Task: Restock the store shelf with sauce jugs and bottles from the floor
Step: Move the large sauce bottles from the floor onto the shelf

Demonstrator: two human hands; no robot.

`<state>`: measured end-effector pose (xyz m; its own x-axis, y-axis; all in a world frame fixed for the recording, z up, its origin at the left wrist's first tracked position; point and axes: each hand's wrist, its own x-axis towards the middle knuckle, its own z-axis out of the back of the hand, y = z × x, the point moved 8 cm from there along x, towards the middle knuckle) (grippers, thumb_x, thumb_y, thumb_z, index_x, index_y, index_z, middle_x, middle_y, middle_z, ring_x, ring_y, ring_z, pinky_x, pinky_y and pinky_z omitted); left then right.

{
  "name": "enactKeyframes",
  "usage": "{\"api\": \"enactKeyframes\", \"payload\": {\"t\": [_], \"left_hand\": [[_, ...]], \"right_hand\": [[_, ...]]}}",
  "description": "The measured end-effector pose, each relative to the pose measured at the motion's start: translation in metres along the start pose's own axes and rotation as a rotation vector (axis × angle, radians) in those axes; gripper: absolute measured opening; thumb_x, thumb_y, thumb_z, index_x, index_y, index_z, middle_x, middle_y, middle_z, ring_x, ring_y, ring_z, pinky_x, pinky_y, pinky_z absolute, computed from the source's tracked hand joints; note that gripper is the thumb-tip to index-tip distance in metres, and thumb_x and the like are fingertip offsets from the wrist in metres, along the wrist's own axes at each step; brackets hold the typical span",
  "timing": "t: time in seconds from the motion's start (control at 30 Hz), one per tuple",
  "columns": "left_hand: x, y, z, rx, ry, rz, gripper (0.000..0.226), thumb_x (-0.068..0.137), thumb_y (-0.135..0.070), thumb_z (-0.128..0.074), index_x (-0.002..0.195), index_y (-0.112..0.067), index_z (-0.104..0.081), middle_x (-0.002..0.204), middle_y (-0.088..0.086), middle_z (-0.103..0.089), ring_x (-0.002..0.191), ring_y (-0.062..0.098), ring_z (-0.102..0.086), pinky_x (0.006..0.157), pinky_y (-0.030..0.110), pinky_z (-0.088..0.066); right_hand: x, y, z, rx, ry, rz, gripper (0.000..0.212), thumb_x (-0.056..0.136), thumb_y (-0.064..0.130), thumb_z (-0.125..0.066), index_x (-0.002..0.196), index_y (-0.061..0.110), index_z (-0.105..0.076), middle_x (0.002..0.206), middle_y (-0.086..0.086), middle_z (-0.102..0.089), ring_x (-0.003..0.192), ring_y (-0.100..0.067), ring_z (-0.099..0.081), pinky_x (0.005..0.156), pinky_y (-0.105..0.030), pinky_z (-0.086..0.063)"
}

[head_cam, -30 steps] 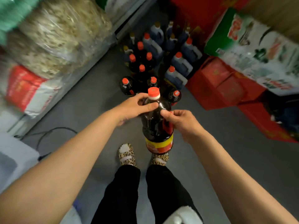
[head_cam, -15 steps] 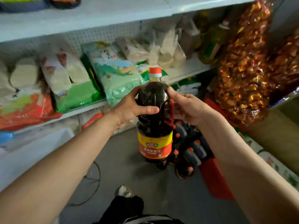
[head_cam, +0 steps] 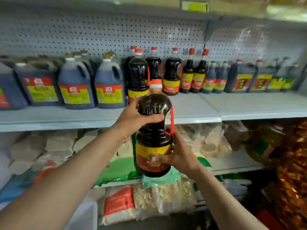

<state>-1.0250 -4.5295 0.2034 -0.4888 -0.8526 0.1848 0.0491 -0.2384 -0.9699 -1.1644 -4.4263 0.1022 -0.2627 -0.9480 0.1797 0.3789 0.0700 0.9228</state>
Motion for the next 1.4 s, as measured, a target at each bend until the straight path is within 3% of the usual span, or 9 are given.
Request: {"api": "enactKeyframes", "payload": {"t": [0.17, 0.33, 0.43, 0.67, 0.87, 0.97, 1.1, 1.2, 1.4], "left_hand": [[0.052, -0.041, 0.026, 0.129, -0.076, -0.079, 0.104, 0.05, -0.042, -0.096, 0.139, -0.04, -0.044, 0.128, -0.015, -0.059, 0.12, 0.01, -0.057, 0.104, 0.033, -0.045], [0.107, -0.054, 0.034, 0.176, -0.124, -0.1, 0.106, 0.04, -0.047, -0.095, 0.132, -0.047, -0.044, 0.129, -0.011, -0.059, 0.12, 0.015, -0.058, 0.105, 0.04, -0.047], [0.128, -0.046, 0.036, 0.197, -0.151, -0.098, 0.097, 0.051, -0.034, -0.096, 0.13, -0.05, -0.042, 0.13, -0.01, -0.059, 0.119, 0.015, -0.058, 0.102, 0.037, -0.047], [0.159, -0.023, 0.046, 0.23, -0.17, -0.067, 0.098, 0.058, -0.021, -0.096, 0.132, -0.049, -0.038, 0.133, -0.01, -0.056, 0.123, 0.015, -0.054, 0.106, 0.038, -0.043], [0.175, -0.026, 0.055, 0.355, -0.133, -0.045, 0.101, 0.053, -0.038, -0.095, 0.138, -0.036, -0.041, 0.131, -0.012, -0.058, 0.124, 0.011, -0.054, 0.111, 0.04, -0.042], [0.182, -0.046, 0.053, 0.496, -0.073, -0.052, 0.079, 0.062, -0.031, -0.093, 0.127, -0.032, -0.049, 0.127, -0.01, -0.061, 0.121, 0.011, -0.057, 0.11, 0.037, -0.043], [0.189, -0.054, 0.052, 0.612, -0.083, -0.073, 0.109, 0.059, -0.027, -0.095, 0.148, -0.034, -0.033, 0.138, -0.013, -0.053, 0.125, 0.009, -0.05, 0.105, 0.032, -0.041], [0.194, -0.05, 0.052, 0.59, -0.057, -0.054, 0.107, 0.059, -0.023, -0.095, 0.147, -0.035, -0.034, 0.138, -0.011, -0.054, 0.125, 0.011, -0.05, 0.103, 0.031, -0.041], [0.204, -0.051, 0.06, 0.63, -0.07, -0.067, 0.103, 0.057, -0.027, -0.095, 0.144, -0.032, -0.039, 0.137, -0.007, -0.057, 0.126, 0.015, -0.053, 0.107, 0.039, -0.044]], "right_hand": [[0.084, 0.024, 0.006, 0.08, 0.088, 0.076, 0.108, 0.045, 0.037, -0.099, 0.133, 0.055, -0.039, 0.131, 0.015, -0.063, 0.122, -0.012, -0.063, 0.101, -0.05, -0.053], [0.152, 0.042, 0.011, 0.071, 0.119, 0.125, 0.117, 0.047, 0.029, -0.1, 0.145, 0.031, -0.035, 0.133, 0.012, -0.06, 0.125, -0.013, -0.059, 0.104, -0.051, -0.05], [0.178, 0.035, 0.009, 0.07, 0.16, 0.127, 0.111, 0.055, 0.016, -0.099, 0.145, 0.028, -0.034, 0.131, 0.014, -0.059, 0.122, -0.007, -0.058, 0.106, -0.049, -0.05], [0.219, 0.014, 0.0, 0.061, 0.191, 0.146, 0.12, 0.047, 0.035, -0.096, 0.148, 0.035, -0.032, 0.137, 0.011, -0.059, 0.128, -0.013, -0.056, 0.107, -0.051, -0.049], [0.236, 0.008, -0.005, 0.028, 0.166, 0.183, 0.114, 0.062, 0.016, -0.096, 0.152, 0.031, -0.028, 0.138, 0.014, -0.055, 0.125, -0.006, -0.055, 0.107, -0.047, -0.05], [0.24, 0.01, -0.006, 0.011, 0.163, 0.225, 0.112, 0.063, 0.02, -0.096, 0.151, 0.03, -0.029, 0.14, 0.012, -0.053, 0.126, -0.008, -0.053, 0.106, -0.043, -0.05], [0.246, 0.004, -0.007, -0.007, 0.163, 0.236, 0.112, 0.06, 0.029, -0.097, 0.149, 0.035, -0.029, 0.143, 0.009, -0.052, 0.131, -0.012, -0.053, 0.105, -0.047, -0.052], [0.249, 0.003, -0.007, -0.029, 0.18, 0.233, 0.113, 0.059, 0.035, -0.095, 0.149, 0.037, -0.027, 0.143, 0.011, -0.052, 0.131, -0.013, -0.053, 0.104, -0.048, -0.052], [0.259, 0.006, -0.011, -0.037, 0.191, 0.25, 0.11, 0.064, 0.019, -0.095, 0.145, 0.039, -0.024, 0.141, 0.011, -0.052, 0.128, -0.009, -0.052, 0.103, -0.035, -0.05]]}}
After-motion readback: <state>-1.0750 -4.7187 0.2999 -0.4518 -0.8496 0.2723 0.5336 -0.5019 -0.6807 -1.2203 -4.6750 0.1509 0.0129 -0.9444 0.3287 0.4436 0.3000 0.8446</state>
